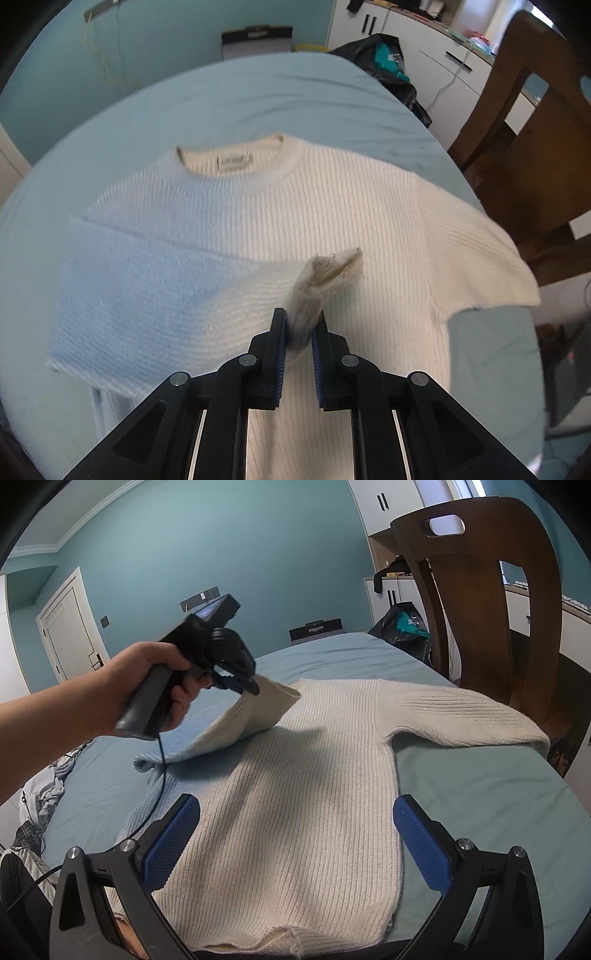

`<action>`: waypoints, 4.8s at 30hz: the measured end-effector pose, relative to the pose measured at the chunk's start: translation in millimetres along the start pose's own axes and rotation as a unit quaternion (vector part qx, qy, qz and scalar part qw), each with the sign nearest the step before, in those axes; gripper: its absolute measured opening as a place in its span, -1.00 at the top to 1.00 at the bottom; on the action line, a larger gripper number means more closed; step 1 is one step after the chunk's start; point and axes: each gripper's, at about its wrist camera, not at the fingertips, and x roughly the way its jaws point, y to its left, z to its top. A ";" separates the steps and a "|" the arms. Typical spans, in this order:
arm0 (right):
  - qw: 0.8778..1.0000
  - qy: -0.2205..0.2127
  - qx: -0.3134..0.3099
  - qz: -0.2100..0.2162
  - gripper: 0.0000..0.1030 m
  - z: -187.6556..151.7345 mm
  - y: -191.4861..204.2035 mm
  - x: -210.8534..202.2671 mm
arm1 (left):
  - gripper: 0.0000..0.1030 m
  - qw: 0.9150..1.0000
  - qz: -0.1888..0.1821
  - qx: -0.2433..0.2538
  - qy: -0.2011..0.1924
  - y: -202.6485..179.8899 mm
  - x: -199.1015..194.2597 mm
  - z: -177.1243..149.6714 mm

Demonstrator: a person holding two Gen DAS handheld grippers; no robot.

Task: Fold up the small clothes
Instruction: 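Carry the blue sleeve across the sweater body and release it, then grasp the blue side edge of the sweater with the right gripper, then lift the blue side edge and fold it over the sweater body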

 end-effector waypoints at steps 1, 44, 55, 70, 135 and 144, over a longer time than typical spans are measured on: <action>1.000 0.001 -0.001 -0.001 -0.99 0.5 0.2 0.0 | 0.66 1.000 -0.027 -0.004 0.009 6.9 -5.0 -7.7; 0.894 0.303 0.312 0.113 -0.76 29.6 -15.5 202.3 | -1.00 0.971 0.202 -0.066 -0.111 222.1 -103.3 -135.0; 0.830 0.334 0.445 0.049 -0.08 7.9 -15.2 279.7 | -1.00 0.963 0.186 -0.170 -0.099 284.2 -101.1 -137.6; 0.975 0.186 0.119 -0.018 0.90 278.3 201.0 185.3 | -1.00 0.940 0.126 -0.290 -0.130 331.1 -117.5 -157.3; 0.994 0.017 0.063 0.093 0.92 390.7 251.6 136.0 | -1.00 0.945 0.114 -0.305 -0.024 376.7 67.4 -95.1; 0.991 0.044 0.126 -0.019 0.92 311.0 102.6 195.7 | -1.00 0.946 0.124 -0.298 -0.018 388.7 63.5 -89.1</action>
